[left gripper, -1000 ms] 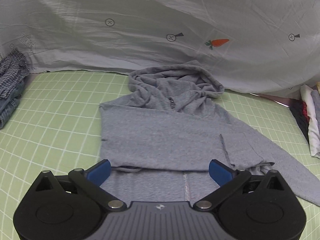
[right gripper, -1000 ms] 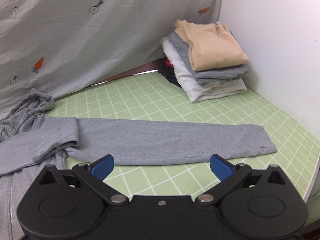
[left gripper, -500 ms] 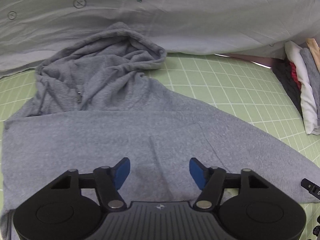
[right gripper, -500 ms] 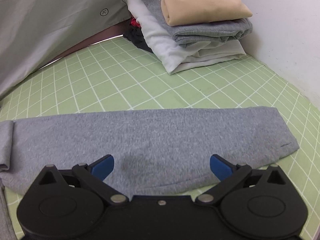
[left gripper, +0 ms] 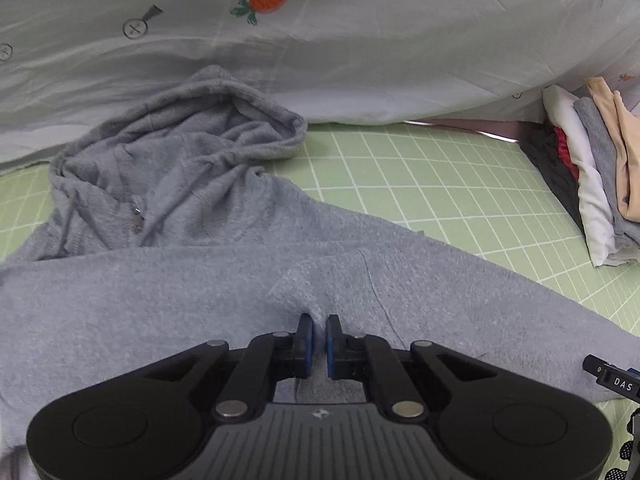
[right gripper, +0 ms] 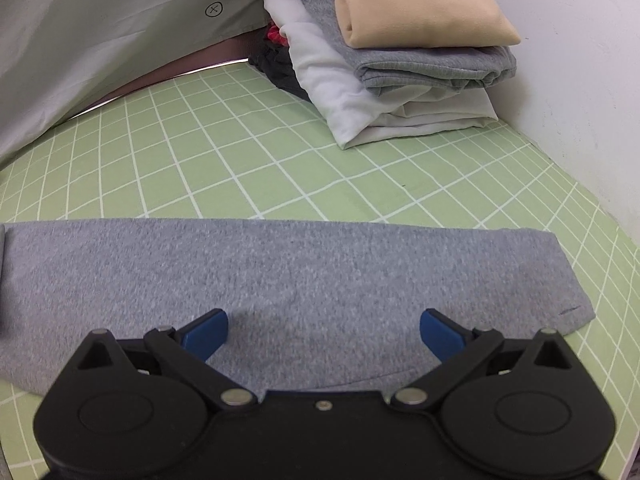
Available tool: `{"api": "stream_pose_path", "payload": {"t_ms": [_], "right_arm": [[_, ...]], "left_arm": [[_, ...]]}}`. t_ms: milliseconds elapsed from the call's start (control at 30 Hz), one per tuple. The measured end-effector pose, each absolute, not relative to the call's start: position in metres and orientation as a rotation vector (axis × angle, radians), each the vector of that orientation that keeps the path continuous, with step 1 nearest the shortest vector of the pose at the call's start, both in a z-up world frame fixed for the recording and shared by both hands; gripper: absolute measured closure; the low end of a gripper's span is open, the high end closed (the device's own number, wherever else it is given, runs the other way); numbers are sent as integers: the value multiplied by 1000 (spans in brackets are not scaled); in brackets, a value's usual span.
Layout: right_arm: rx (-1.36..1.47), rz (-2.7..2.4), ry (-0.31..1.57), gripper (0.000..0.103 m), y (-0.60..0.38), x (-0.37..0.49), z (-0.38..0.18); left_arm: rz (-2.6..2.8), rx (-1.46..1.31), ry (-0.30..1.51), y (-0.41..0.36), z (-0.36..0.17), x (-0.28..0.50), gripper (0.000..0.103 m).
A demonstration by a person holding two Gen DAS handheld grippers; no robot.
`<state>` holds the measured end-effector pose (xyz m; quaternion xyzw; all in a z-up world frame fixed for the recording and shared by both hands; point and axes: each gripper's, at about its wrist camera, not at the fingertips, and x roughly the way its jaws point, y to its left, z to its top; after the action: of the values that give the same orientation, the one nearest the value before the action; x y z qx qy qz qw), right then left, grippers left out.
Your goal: Fold clothes
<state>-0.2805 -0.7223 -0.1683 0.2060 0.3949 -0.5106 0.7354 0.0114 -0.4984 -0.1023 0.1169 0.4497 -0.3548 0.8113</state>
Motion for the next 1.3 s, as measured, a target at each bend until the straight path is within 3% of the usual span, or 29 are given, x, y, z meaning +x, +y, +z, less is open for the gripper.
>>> {"api": "stream_pose_path", "payload": {"t_ms": [433, 567, 633, 700, 767, 900, 1300], "right_arm": [[448, -1083, 889, 0, -701, -268, -169], [425, -1078, 898, 0, -699, -263, -169], [431, -1078, 898, 0, -700, -262, -169], [442, -1083, 894, 0, -701, -263, -169], [448, -1084, 886, 0, -701, -264, -169], [465, -1093, 848, 0, -704, -272, -166], [508, -1223, 761, 0, -749, -332, -155]], "left_arm": [[-384, 197, 922, -350, -80, 83, 95], [-256, 204, 962, -327, -93, 94, 82], [-211, 193, 981, -322, -97, 95, 68], [-182, 157, 984, -319, -99, 92, 41], [-177, 131, 976, -320, -98, 87, 32], [-242, 138, 960, -334, -95, 76, 22], [-324, 175, 917, -365, -76, 57, 20]]}}
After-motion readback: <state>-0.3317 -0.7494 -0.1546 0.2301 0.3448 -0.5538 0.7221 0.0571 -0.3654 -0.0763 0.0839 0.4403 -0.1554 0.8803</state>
